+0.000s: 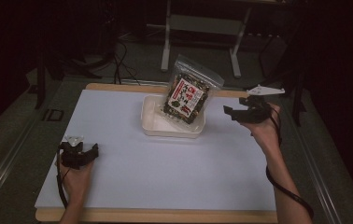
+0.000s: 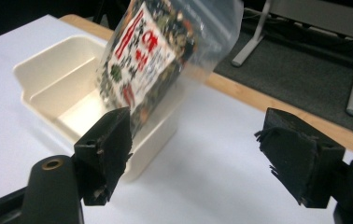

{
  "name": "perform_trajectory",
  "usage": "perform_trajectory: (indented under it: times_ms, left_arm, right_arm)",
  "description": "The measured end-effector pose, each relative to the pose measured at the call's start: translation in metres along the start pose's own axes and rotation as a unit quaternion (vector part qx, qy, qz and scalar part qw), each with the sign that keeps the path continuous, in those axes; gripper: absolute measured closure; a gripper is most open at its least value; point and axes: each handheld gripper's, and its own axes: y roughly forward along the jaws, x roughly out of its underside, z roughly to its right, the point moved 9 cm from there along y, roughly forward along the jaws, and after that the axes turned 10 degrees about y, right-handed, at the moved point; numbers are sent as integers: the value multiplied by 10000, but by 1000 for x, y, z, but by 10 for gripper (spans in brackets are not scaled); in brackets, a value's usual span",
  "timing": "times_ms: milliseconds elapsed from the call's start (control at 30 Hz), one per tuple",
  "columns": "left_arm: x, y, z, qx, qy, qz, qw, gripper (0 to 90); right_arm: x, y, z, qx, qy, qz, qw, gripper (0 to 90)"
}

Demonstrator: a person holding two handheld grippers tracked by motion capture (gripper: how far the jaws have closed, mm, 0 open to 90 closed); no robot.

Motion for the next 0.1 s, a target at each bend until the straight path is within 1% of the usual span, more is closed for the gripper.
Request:
perform_trajectory:
  times_ms: [100]
  left_arm:
    - [1, 1, 1, -10, 21, -59, 10000, 341]
  right_arm:
    - [14, -4, 5, 48, 46, -43, 10000, 247]
